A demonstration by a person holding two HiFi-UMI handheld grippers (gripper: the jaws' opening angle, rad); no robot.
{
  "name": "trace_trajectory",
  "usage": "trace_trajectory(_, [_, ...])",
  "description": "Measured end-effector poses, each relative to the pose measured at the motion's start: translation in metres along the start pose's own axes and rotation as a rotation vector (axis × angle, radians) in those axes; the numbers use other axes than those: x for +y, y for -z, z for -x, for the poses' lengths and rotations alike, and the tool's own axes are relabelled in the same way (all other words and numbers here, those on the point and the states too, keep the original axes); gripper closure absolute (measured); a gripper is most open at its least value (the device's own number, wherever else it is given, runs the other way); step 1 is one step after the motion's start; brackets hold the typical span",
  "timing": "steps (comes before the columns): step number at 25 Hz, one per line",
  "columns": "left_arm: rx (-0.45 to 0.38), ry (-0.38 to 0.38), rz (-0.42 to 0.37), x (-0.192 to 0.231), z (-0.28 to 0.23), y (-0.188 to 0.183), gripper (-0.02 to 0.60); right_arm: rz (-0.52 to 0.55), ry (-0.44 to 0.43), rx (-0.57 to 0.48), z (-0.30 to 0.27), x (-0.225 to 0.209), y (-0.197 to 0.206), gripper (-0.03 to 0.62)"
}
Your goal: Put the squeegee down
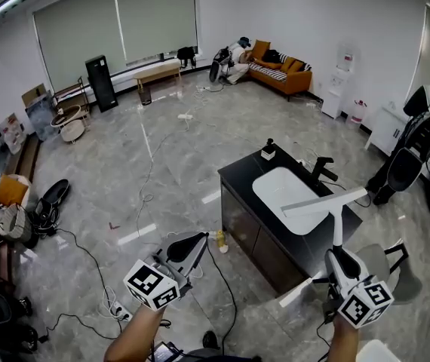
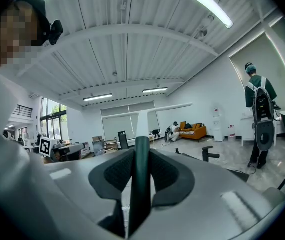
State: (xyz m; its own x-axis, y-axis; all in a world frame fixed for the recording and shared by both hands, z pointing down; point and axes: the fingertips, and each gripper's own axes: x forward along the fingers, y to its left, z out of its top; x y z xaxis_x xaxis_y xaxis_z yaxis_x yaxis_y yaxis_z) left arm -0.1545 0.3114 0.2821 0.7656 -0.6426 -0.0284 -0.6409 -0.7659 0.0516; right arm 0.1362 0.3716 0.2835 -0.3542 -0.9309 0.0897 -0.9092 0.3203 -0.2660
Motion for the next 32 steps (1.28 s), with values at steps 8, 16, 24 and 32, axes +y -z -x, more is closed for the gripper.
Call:
trace_trajectory(8, [-0.015,0.039,0.007,0.049,-0.002,0.0,0.577,0.001,0.029,0.0,-0.043,0.019,0.006,0.493])
trace_trajectory(16, [0.004,0.007,0.037,0.075,-0.025,0.017,0.577,-0.008,0.015,0.018,-0.083,-0.005,0.002,0.493])
trace_trajectory(24, [0.003,-0.083,0.026,0.079,-0.064,0.015,0.577,-0.013,-0.092,0.047,-0.133,-0.052,-0.01,0.493])
trace_trajectory(32, [0.026,-0.14,0.045,0.074,-0.12,0.034,0.577,-0.018,-0.163,0.096,-0.176,-0.108,-0.017,0.493])
